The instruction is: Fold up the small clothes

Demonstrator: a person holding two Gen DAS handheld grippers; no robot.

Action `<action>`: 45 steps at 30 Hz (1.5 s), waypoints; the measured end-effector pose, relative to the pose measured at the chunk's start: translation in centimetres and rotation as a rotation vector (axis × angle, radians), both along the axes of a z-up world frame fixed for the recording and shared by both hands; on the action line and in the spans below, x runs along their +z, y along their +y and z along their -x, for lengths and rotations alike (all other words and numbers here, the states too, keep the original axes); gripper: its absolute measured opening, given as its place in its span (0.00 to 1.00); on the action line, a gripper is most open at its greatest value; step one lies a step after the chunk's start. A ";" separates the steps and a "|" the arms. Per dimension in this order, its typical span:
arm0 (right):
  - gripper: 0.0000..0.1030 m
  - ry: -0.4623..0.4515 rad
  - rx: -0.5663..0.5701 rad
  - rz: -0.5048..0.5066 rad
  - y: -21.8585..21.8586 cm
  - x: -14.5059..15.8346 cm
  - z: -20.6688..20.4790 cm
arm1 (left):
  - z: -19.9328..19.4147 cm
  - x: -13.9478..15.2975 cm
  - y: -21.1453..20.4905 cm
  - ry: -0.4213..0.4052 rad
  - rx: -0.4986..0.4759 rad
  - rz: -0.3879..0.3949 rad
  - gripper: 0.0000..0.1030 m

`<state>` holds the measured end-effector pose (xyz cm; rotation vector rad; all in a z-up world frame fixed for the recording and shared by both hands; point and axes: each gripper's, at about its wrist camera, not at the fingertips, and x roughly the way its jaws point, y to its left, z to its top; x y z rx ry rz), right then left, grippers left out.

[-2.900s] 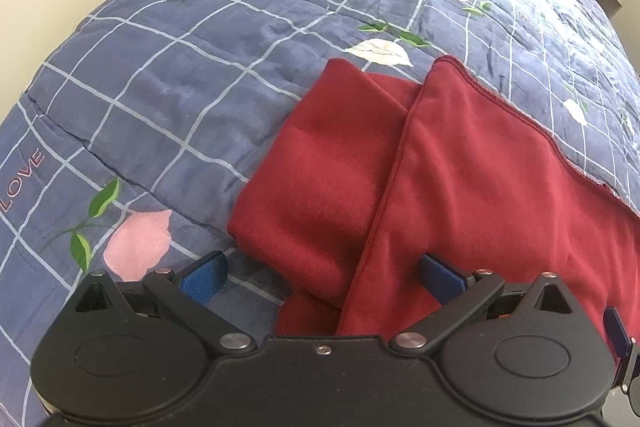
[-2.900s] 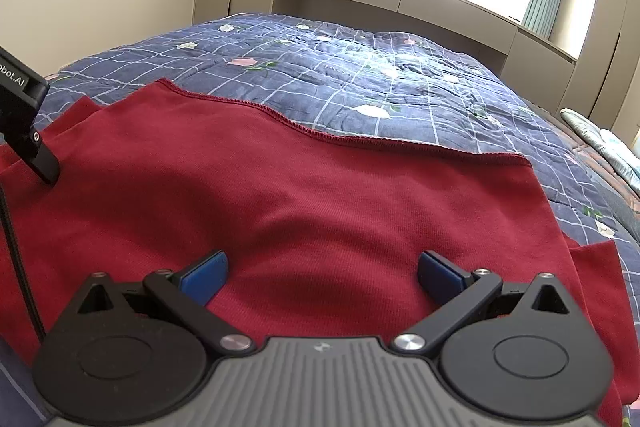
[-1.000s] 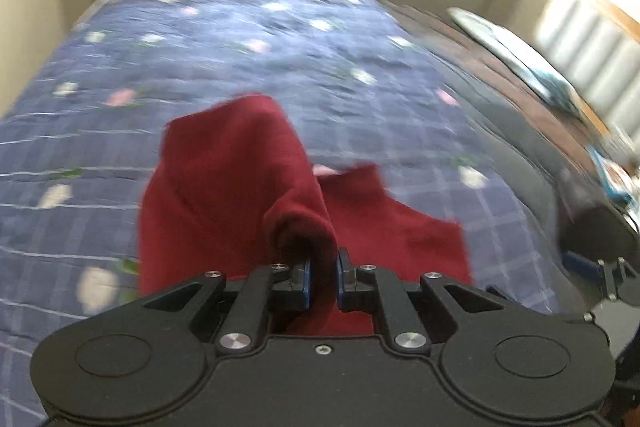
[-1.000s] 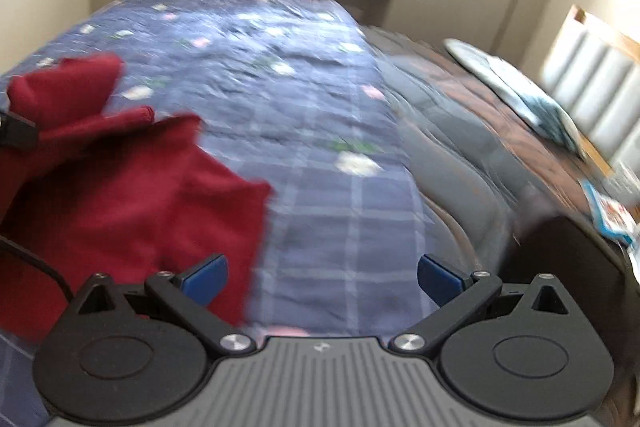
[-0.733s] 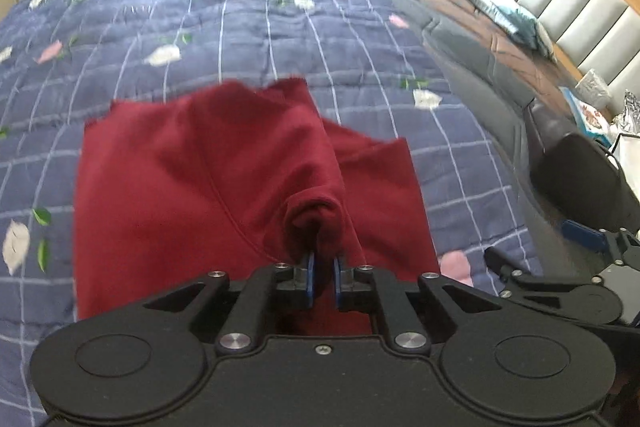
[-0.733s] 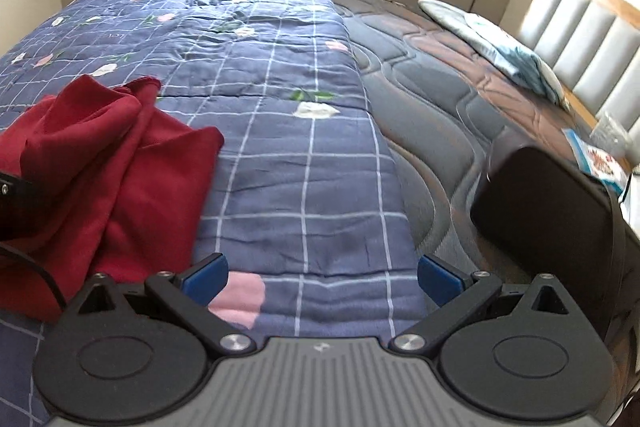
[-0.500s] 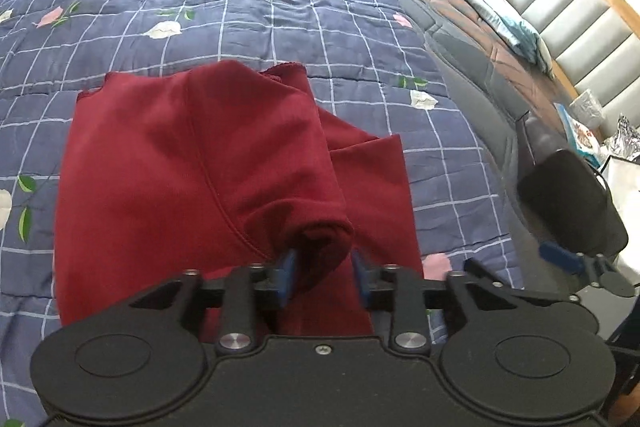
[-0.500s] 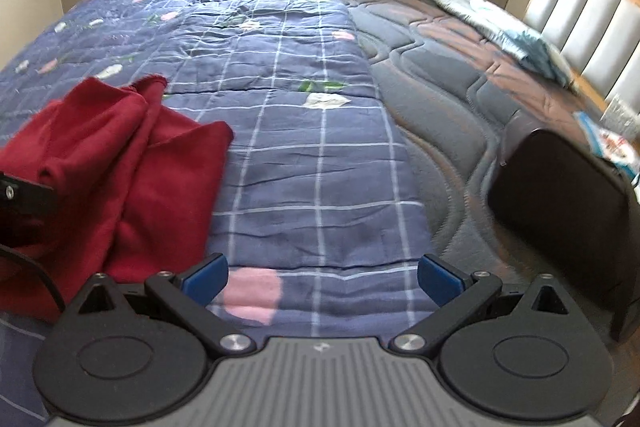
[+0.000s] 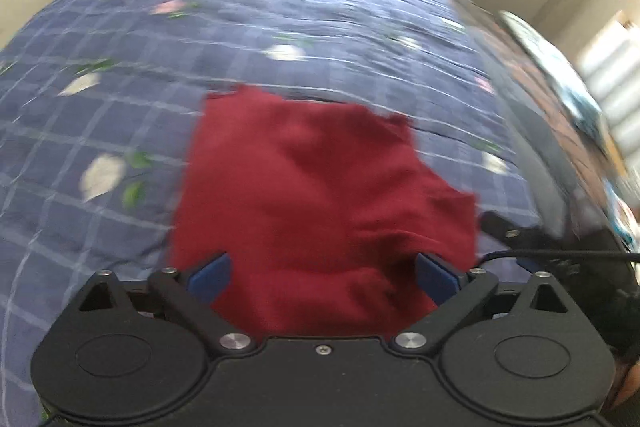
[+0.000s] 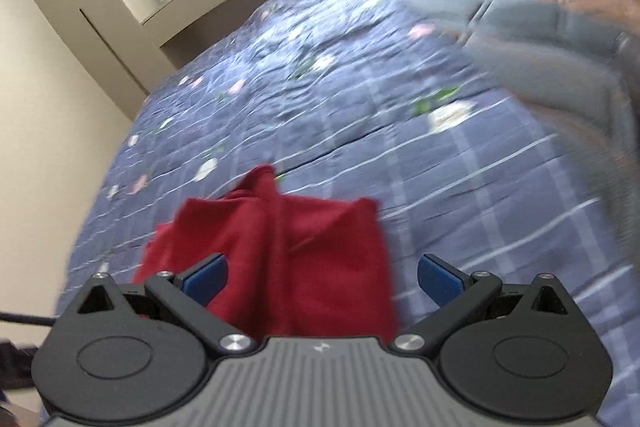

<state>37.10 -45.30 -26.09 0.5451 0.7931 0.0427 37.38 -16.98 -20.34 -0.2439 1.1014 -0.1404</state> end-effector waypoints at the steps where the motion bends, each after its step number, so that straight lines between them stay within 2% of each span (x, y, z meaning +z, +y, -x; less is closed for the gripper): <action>1: 1.00 0.006 0.019 -0.013 0.4 0.0 -0.5 | -0.1 -0.3 1.0 0.014 0.036 -0.011 0.96; 5: 1.00 0.033 0.097 -0.048 2.1 0.1 -1.9 | -0.5 -1.6 4.2 0.065 0.179 -0.076 0.97; 7: 1.00 0.029 0.123 -0.043 2.8 0.2 -2.2 | -0.8 -2.5 5.5 0.096 0.251 -0.127 0.98; 9: 1.00 0.032 0.127 -0.035 3.2 0.2 -2.3 | -1.1 -3.4 6.9 0.129 0.295 -0.146 0.99; 12: 0.87 0.066 0.124 -0.069 3.4 -0.3 -2.4 | -1.6 -4.8 8.4 0.193 0.334 -0.134 0.99; 15: 0.78 0.074 0.125 -0.070 3.4 -0.4 -2.3 | -1.8 -5.9 8.9 0.236 0.333 -0.113 0.99; 17: 0.64 0.064 0.123 -0.065 3.5 -0.2 -2.2 | -1.7 -6.0 8.8 0.239 0.333 -0.108 0.99; 21: 0.52 0.075 0.134 -0.064 3.8 -0.4 -2.4 | -1.6 -5.9 8.3 0.231 0.315 -0.117 0.99; 23: 0.39 0.077 0.145 -0.052 4.1 -0.4 -2.5 | -1.6 -6.0 8.0 0.229 0.309 -0.116 0.99; 30: 0.36 0.088 0.166 -0.045 5.0 -0.9 -2.8 | -1.7 -5.9 7.4 0.218 0.287 -0.128 0.99; 35: 0.12 0.092 0.162 -0.032 4.9 -1.0 -2.8 | -1.8 -5.9 7.2 0.213 0.266 -0.133 0.99; 37: 0.09 0.077 0.161 -0.027 4.8 -0.8 -2.6 | -1.8 -5.9 7.1 0.212 0.259 -0.132 0.99; 45: 0.06 -0.006 0.126 0.005 3.8 2.0 -1.1 | -2.4 -5.3 6.0 0.200 0.211 -0.121 0.99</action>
